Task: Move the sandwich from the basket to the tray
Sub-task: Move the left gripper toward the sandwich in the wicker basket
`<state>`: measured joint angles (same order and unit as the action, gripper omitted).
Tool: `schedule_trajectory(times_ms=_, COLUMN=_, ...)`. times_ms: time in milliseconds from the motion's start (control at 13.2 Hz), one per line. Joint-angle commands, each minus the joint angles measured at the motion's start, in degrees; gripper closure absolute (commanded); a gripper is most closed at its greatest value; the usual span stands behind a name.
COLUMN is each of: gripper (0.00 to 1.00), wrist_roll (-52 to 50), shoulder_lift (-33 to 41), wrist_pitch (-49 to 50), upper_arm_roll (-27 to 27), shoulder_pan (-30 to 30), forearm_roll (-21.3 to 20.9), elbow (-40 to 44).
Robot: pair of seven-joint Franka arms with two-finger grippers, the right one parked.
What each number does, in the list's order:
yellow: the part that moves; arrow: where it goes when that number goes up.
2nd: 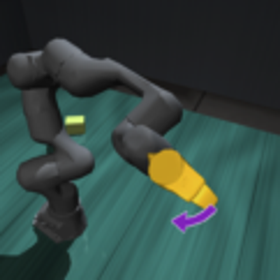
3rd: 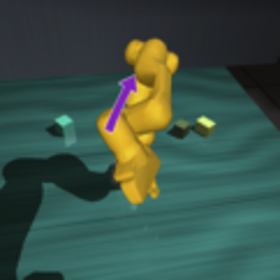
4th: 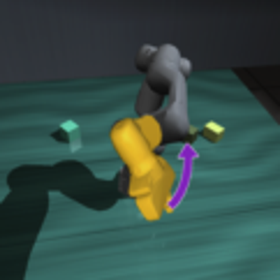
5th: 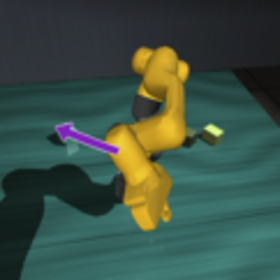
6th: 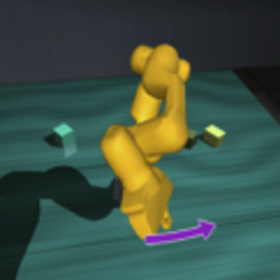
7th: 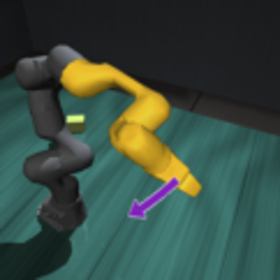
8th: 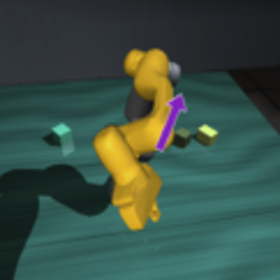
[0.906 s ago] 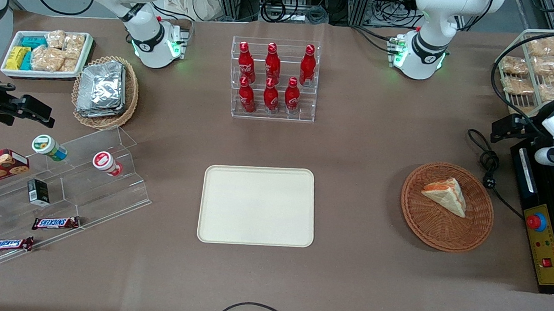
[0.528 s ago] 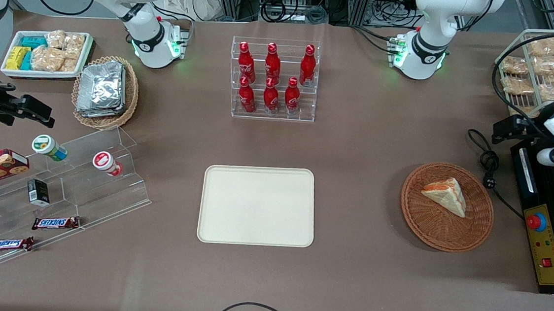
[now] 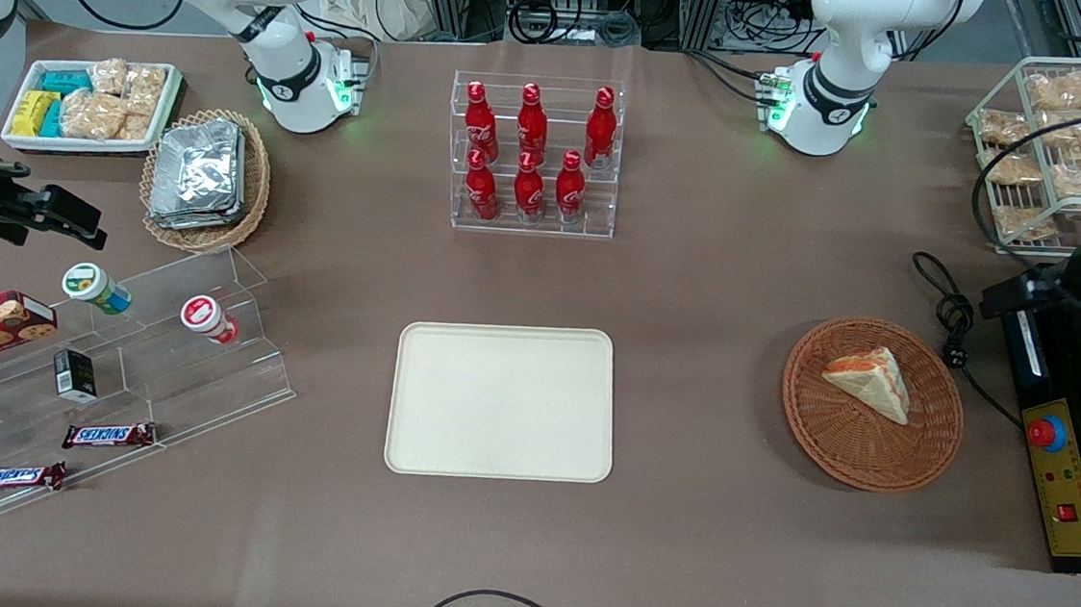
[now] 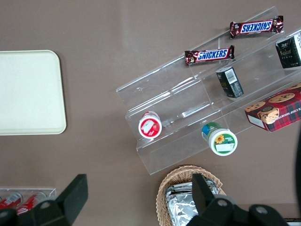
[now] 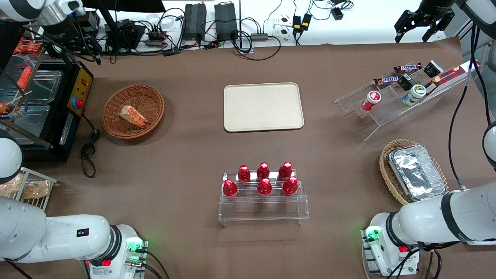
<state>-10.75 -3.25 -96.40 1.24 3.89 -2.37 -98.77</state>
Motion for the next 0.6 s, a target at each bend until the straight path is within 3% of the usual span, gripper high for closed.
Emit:
schedule_trajectory(times_ms=0, gripper=0.00, wrist_roll=-8.12, shoulder_lift=4.30, wrist_pitch=-8.50, upper_arm_roll=-0.19, shoulder_pan=-0.03, forearm_roll=-1.23, elbow=-11.84)
schedule_trajectory(times_ms=377, gripper=0.00, wrist_roll=-21.39, shoulder_lift=4.39, wrist_pitch=-24.68, upper_arm_roll=-0.19, shoulder_pan=-0.03, forearm_roll=-1.32, elbow=-26.18)
schedule_trajectory(times_ms=528, gripper=0.00, wrist_roll=-27.63, shoulder_lift=2.38, wrist_pitch=-28.30, upper_arm_roll=-0.10, shoulder_pan=-0.03, forearm_roll=-1.32, elbow=-27.61)
